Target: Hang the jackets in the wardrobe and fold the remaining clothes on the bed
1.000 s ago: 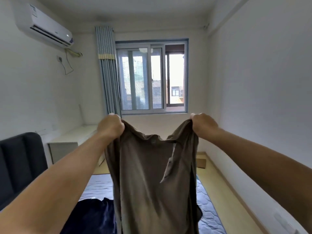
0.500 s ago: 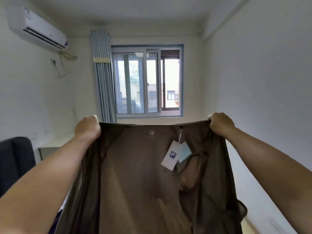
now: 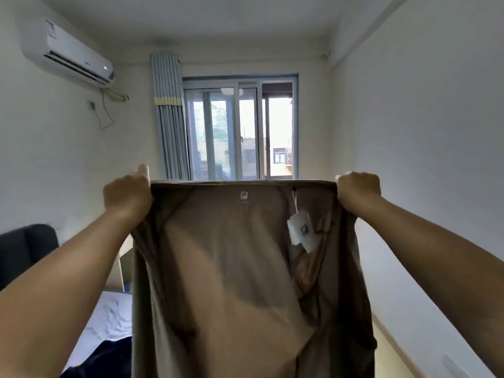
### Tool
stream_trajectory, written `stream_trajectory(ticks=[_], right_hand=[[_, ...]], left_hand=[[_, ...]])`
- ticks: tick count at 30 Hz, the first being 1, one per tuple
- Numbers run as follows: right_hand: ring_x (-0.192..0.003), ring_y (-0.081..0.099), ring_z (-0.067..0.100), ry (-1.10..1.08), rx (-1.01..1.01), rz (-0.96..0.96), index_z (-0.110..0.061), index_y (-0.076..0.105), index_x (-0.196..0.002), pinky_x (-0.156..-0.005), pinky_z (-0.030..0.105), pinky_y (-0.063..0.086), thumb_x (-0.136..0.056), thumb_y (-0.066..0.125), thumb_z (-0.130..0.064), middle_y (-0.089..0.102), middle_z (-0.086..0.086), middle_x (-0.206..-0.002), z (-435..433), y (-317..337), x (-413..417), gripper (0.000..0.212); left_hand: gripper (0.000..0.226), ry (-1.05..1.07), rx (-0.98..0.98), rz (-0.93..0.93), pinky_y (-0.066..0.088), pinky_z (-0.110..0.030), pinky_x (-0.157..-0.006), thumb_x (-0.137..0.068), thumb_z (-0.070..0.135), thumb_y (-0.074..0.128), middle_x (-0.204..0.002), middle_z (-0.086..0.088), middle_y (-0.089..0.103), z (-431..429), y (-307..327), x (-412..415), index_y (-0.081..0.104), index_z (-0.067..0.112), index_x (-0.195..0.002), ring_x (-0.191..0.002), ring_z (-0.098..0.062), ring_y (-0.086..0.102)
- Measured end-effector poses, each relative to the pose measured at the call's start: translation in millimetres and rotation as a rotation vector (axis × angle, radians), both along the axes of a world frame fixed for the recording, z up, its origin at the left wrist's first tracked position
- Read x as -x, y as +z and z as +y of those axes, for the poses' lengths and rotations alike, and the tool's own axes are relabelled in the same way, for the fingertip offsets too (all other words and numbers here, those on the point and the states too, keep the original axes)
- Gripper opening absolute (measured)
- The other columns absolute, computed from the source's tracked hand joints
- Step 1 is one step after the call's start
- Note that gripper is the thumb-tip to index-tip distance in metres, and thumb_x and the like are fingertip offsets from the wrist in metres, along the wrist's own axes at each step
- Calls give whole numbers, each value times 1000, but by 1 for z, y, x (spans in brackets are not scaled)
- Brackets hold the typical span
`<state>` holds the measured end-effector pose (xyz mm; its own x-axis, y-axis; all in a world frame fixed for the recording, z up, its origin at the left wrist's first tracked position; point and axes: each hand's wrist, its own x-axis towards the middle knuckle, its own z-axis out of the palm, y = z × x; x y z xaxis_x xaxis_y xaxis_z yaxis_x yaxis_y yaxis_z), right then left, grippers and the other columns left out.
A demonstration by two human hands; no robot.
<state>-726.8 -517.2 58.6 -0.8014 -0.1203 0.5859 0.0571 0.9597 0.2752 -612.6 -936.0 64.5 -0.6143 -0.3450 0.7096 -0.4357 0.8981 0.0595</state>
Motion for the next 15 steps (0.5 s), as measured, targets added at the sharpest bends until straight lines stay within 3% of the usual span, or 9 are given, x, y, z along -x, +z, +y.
stream_trajectory(ticks=[3,5,6,8,9,10,12,15], right_hand=[[-100,60,24,-148,75,-199,-17,60,-114,-74,28,41,-88,44,-14,62,2,-109,1,-2,-9,30],[-96,59,27,-112,232,-298,-15,60,-106,-74,29,42,-88,44,-17,60,6,-101,1,-10,-12,24],[-91,61,28,-71,345,-358,-13,59,-97,-72,29,44,-87,43,-18,60,8,-95,0,-14,-13,19],[-61,59,25,41,668,-475,-9,53,-74,-57,25,46,-86,39,-13,57,9,-70,-4,-21,-14,19],[-44,50,20,88,852,-523,-9,47,-65,-45,21,41,-85,36,-9,51,7,-55,-6,-24,-17,23],[-32,41,15,113,1021,-571,-10,42,-61,-38,15,34,-84,32,-6,43,3,-44,-6,-27,-21,25],[-24,32,9,147,1315,-698,-10,38,-62,-32,10,28,-84,28,-3,36,-1,-34,-4,-35,-30,26],[-26,40,7,279,1798,-926,-4,45,-71,-29,11,35,-89,25,0,45,4,-39,1,-52,-47,28]], left_hand=[[42,114,-160,-241,43,-37,-89,-88,8,43,-122,-17,57,-5,-17,-6,35,11,-129,-111,-34,56],[50,103,-344,-264,45,-38,-91,-87,9,47,-125,-20,54,-5,-31,-5,31,6,-133,-112,-35,56],[48,60,-443,-246,50,-40,-87,-86,7,48,-120,-23,56,-3,-36,-4,32,2,-131,-105,-37,61],[24,-67,-681,-221,57,-38,-57,-87,3,46,-91,-26,61,2,-42,-6,44,-4,-110,-70,-35,68],[11,-156,-794,-241,53,-32,-43,-90,2,43,-77,-23,60,5,-45,-8,47,-4,-98,-53,-30,65],[12,-244,-897,-271,49,-26,-36,-94,5,41,-69,-20,58,7,-47,-12,50,-2,-91,-43,-25,59],[26,-366,-1068,-302,42,-18,-31,-99,15,36,-54,-12,55,14,-55,-18,50,5,-80,-31,-17,50],[34,-432,-1356,-324,31,-12,-30,-97,16,33,-36,-3,41,27,-69,-23,42,11,-64,-24,-12,37]])
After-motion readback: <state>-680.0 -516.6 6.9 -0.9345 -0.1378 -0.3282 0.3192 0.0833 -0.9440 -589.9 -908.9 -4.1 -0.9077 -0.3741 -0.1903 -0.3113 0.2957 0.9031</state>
